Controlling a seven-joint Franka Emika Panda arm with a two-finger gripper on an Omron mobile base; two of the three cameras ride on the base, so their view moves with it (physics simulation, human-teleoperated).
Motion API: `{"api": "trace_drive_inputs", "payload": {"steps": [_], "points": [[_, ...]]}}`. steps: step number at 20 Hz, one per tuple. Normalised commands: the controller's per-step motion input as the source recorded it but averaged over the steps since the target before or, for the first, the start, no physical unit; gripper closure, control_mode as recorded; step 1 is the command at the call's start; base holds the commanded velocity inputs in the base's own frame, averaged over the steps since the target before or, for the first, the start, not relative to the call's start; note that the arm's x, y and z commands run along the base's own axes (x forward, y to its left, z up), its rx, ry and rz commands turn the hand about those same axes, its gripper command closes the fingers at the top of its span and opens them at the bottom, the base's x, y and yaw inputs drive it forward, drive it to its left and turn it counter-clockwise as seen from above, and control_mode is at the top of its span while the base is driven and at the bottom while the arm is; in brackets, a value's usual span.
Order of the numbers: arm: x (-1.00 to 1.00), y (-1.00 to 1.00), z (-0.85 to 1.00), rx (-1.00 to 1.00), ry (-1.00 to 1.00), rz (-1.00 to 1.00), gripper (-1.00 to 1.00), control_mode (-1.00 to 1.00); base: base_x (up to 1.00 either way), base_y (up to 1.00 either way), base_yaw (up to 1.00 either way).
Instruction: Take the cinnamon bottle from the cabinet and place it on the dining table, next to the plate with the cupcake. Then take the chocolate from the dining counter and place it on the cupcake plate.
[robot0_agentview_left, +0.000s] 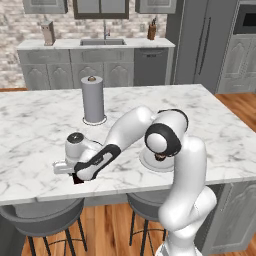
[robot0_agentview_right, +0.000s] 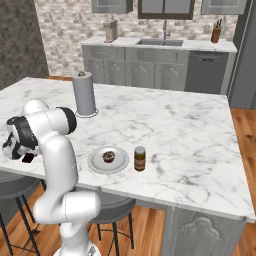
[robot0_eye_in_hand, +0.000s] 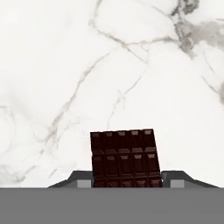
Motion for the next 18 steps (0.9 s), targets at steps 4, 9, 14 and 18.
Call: {"api": "trace_drive_inputs", "payload": {"steps": [4,9,14,18], "points": [[-0.37,-0.38,-0.54,0.17,0.00,0.01,1.00,-1.00,0.00,0.00,0.00],[-0.34,-0.26,-0.33,0.04,0.00,0.00,1.00,-1.00,0.00,0.00,0.00],[-0.42,-0.21,0.08,0.00,0.01,0.00,1.00,-1.00,0.00,0.00,0.00],[-0.43,-0.22,0.38,0.00,0.05,0.00,1.00,-1.00,0.00,0.00,0.00]]}}
